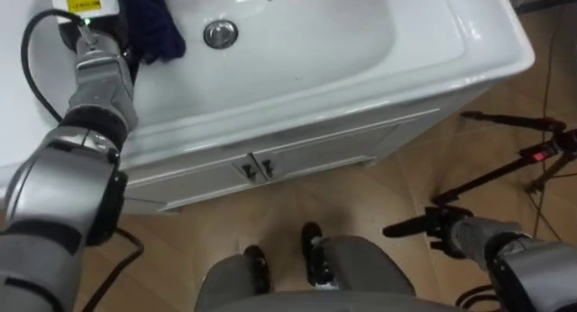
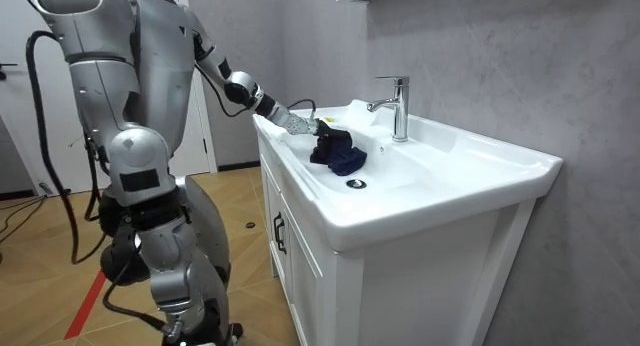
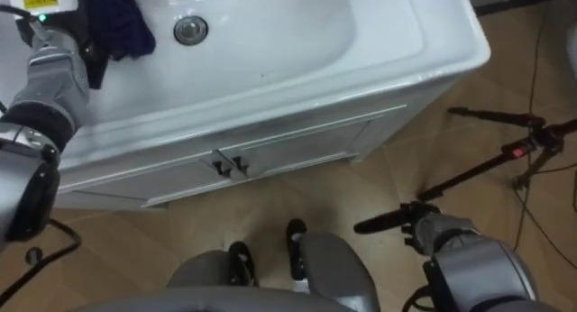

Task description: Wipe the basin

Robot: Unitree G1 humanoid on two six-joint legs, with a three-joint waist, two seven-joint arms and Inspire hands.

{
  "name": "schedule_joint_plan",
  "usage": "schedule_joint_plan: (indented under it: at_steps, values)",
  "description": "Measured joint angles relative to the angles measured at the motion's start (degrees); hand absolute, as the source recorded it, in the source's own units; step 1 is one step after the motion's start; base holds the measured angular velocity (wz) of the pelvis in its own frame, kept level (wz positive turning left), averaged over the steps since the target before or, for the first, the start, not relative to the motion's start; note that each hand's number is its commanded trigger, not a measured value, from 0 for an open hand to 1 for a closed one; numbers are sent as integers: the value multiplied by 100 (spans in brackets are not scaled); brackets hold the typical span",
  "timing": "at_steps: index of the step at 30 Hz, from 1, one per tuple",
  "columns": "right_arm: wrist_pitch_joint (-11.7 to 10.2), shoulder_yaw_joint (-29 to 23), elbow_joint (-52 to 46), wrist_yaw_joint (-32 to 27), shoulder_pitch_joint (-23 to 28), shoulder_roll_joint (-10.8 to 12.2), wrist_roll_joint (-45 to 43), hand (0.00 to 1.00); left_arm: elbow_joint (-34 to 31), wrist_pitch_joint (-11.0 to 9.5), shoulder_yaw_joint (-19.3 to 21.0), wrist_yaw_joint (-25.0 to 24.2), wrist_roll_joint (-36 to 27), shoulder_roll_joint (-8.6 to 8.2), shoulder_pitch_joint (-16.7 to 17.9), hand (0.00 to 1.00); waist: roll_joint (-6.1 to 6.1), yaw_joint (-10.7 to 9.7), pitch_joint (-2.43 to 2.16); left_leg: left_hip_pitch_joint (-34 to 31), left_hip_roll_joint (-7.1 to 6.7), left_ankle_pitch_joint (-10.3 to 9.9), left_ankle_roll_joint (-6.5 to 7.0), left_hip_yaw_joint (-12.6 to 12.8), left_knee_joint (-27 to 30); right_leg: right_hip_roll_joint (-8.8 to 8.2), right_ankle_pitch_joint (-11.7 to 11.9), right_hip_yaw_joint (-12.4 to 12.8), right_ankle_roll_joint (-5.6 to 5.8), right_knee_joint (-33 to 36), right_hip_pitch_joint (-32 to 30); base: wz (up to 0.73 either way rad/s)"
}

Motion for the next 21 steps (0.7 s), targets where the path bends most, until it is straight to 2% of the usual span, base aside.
schedule_joint_plan:
  at_steps: [1,2,4,6,8,16,18,21]
  values:
    - [0,11,-2,6,-10,0,37,0,0,1,-46,-3,-38,0,-54,100,2,-30,16,-79,-10,-4,6,-35,68,-4,-24,1,7,75,-74,26]
    - [1,-22,33,12,-50,-1,53,0,-5,8,-98,-7,-138,-18,-174,100,13,-117,52,-237,-18,-7,11,-80,210,-14,-69,3,36,224,-227,22]
    - [-11,-57,32,5,-87,-17,93,0,59,36,-122,-6,-239,-67,-308,100,33,-197,69,-429,-29,-14,24,-76,350,-67,-117,-34,52,418,-430,13]
    - [-56,-101,10,5,-91,-48,297,0,60,33,-132,-18,-356,-126,-378,100,44,-306,76,-610,-71,-46,72,-79,546,-150,-223,-47,72,736,-662,7]
    - [-58,-147,-6,3,-87,-57,384,0,56,30,-133,-24,-460,-169,-451,100,49,-360,78,-754,-80,-98,93,-75,710,-186,-307,-47,45,949,-834,5]
    - [-142,-252,33,43,-17,-103,503,0,68,32,-173,-134,-685,-347,-552,100,155,-703,138,-948,-101,-205,194,-14,859,-298,-304,-11,96,1263,-1085,0]
    - [-176,-262,41,109,42,-142,658,0,68,34,-339,-138,-929,-404,-552,100,162,-769,137,-896,-93,-238,216,106,845,-296,-307,78,114,1315,-1086,-15]
    - [-177,-264,38,131,81,-176,678,0,68,15,-359,-153,-1163,-476,-553,100,160,-857,138,-806,-86,-285,226,240,851,-298,-339,177,148,1432,-1093,-18]
